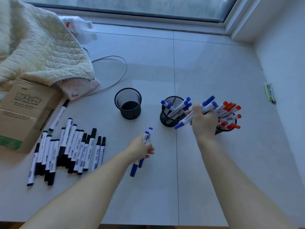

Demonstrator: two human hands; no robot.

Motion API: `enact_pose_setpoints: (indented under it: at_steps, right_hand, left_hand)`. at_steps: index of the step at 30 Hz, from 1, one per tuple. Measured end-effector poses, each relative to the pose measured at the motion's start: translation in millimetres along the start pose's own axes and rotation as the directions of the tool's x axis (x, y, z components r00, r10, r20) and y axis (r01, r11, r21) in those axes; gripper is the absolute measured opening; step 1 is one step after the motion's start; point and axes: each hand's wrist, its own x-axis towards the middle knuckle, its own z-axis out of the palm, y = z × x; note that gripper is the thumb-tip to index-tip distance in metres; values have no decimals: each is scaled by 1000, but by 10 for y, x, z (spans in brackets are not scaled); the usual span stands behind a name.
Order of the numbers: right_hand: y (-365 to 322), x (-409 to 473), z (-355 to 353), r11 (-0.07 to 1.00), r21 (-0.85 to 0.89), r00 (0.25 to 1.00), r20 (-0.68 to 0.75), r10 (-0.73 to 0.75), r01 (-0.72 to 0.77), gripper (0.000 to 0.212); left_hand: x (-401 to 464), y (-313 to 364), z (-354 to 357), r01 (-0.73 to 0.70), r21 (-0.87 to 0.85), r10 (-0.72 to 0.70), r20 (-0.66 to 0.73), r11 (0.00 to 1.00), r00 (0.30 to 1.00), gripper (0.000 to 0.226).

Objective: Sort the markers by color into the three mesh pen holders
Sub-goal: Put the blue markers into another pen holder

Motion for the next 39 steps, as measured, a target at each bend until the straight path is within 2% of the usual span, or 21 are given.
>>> enact_pose_setpoints:
  at_steps: [4,7,11,14,16,20,24,29,33,36,39]
  right_hand:
    - [-95,142,58,997,67,998,-43,-42,45,39]
    - [1,176,137,997,-13,997,-12,-70,70,34]
    - [180,163,213,986,-115,992,45,-115,119,29]
    - [242,171,246,971,-198,989,92,-119,135,25]
    - [252,180,248,959,-229,981,135,-139,167,18]
    - [216,204,207,934,-243,964,106,-244,263,9]
    - [238,210,209,885,-333,942,187,-277,326,12]
    - [280,196,251,891,-345,954,162,-252,294,22]
    - [297,195,268,912,-314,963,135,-233,264,21]
    - [311,188,290,931,-279,970,126,-206,234,20]
    - [331,166,309,938,-266,973,116,-199,224,19]
  left_hand:
    - [11,246,12,-143,-154,153,55,978,987,17]
    - [11,465,-18,-232,-330,246,-2,915,969,17]
    - [10,820,-99,-292,-496,309,-51,818,950,38]
    - [-17,1061,-134,-284,-561,327,-25,778,945,44]
    - [-24,1176,-146,-247,-632,339,27,735,940,56]
    - [-20,1332,-150,-228,-743,375,33,629,927,61]
    - [13,1448,-74,-293,-771,353,-95,565,931,58]
    - [61,1587,58,-494,-681,437,-275,540,856,42]
    - [146,1624,118,-586,-678,452,-395,444,800,29]
    - [218,1585,147,-627,-687,422,-478,367,770,20]
    - [274,1519,215,-656,-661,362,-549,364,754,16]
